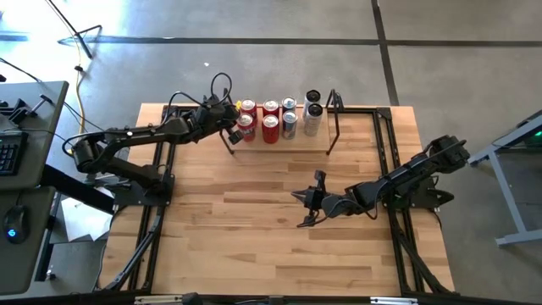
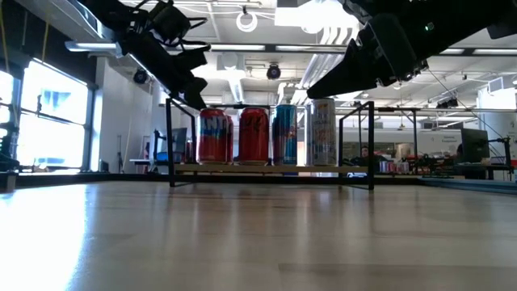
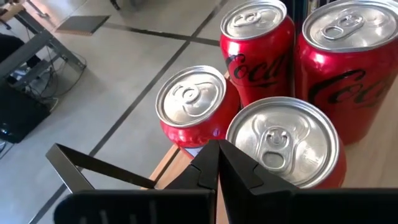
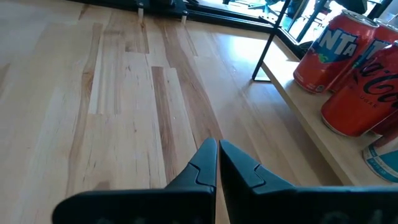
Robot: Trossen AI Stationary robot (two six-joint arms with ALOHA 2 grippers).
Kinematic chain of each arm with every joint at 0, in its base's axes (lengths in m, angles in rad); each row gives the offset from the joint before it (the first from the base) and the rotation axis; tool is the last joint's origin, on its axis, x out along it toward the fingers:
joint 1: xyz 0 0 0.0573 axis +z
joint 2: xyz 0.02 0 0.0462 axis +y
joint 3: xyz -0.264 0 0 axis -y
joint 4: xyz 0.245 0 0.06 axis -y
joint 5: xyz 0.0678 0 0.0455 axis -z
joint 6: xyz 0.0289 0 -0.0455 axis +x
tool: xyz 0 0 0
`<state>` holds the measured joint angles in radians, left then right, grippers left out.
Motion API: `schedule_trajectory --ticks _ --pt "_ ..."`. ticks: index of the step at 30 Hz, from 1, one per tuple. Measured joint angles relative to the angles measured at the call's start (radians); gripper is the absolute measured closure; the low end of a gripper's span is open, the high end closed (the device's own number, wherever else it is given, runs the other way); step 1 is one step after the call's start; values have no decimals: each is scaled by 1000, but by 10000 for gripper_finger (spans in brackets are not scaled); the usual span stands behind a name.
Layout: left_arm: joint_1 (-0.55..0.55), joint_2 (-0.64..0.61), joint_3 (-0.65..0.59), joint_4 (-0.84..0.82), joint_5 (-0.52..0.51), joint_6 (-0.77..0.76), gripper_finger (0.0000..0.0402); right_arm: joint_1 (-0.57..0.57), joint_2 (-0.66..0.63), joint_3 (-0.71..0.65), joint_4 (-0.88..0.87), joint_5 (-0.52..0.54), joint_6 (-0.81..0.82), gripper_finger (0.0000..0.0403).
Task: Place canned beverage on shelf
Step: Put the red soda can on the shelf and align with the other red soda can, then return to Home Position
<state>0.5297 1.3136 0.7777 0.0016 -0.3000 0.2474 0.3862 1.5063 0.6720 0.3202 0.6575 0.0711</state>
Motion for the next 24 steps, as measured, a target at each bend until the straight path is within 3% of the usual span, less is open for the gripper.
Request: schedule_trajectory --ticks 18,24 --pt "-1 -4 -1 65 5 -37 401 0 0 0 2 -14 -41 401" --pt "0 -42 -3 81 130 -69 401 0 0 0 53 -26 -173 401"
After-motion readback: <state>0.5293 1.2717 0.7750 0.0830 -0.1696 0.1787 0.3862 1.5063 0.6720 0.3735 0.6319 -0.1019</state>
